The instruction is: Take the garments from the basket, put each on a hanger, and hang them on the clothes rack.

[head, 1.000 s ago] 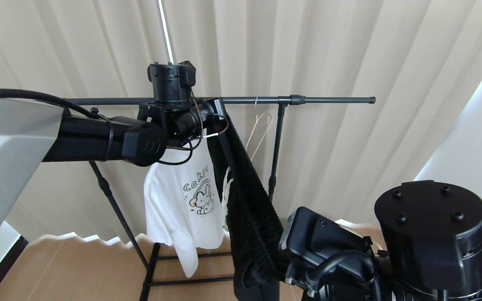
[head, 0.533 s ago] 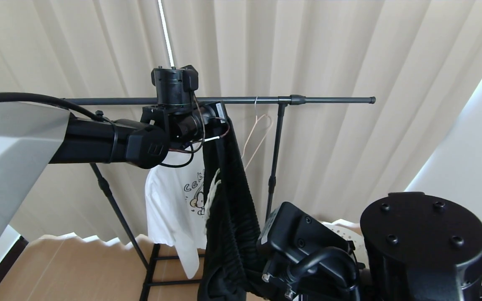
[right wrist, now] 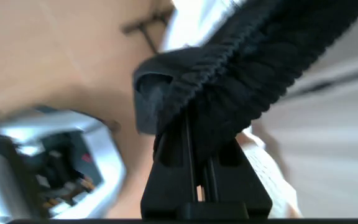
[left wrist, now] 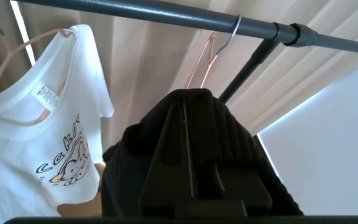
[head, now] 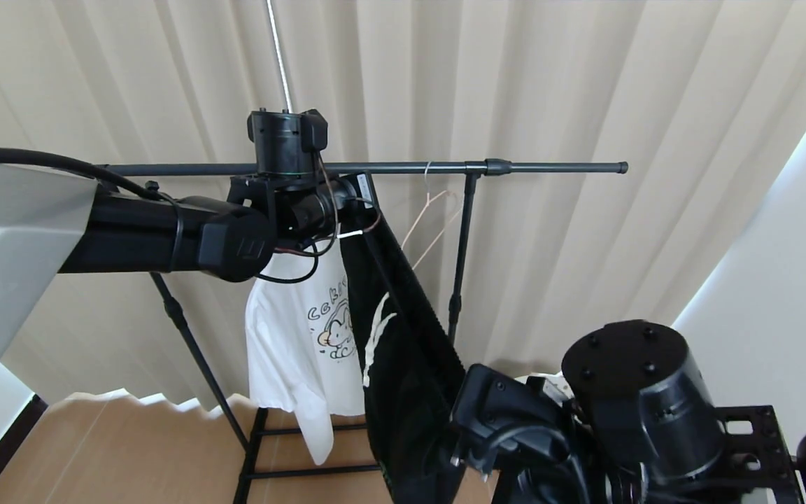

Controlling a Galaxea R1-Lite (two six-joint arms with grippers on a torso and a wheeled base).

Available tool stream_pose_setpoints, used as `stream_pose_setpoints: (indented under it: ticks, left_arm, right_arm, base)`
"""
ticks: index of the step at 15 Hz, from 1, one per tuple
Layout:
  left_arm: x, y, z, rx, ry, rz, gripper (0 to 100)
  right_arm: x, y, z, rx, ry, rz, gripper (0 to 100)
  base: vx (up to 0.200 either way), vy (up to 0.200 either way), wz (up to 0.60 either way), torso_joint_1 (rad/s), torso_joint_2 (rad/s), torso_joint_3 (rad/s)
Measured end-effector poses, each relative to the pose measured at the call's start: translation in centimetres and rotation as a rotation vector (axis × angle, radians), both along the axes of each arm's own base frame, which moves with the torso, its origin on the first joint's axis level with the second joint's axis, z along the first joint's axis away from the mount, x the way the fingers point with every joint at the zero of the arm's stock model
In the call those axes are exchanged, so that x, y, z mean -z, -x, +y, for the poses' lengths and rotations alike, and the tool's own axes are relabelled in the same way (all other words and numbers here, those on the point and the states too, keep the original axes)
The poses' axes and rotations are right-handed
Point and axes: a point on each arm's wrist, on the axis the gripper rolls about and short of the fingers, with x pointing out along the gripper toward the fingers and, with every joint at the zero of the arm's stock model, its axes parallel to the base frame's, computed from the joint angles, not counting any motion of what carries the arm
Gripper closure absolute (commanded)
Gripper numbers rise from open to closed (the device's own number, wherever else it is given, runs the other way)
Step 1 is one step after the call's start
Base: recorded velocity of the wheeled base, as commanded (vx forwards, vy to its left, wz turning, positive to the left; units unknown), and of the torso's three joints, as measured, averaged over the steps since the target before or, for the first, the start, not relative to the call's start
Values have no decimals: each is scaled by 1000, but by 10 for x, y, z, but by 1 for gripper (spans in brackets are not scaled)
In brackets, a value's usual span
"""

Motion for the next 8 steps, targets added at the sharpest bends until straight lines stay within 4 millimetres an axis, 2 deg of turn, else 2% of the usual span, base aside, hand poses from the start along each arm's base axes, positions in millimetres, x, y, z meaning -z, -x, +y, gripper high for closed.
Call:
stream_pose_setpoints:
  ticks: [4,6,8]
  left_arm:
    - [-5,23,11,-2,-60,119,100]
    - [-7,44,22,-4,-109,226,100]
    - [-5,65,31,-1,-147,304,100]
  right_arm:
    - [-3,-63,-29,313,83,-85,100]
    - [-13,-103,-47,476,41,-113,100]
    - [-23,-132,-53,598,-62,-119,100]
  base:
    - [0,0,0,0,0,0]
    - [0,0,0,0,0,0]
    - [0,0,0,0,0,0]
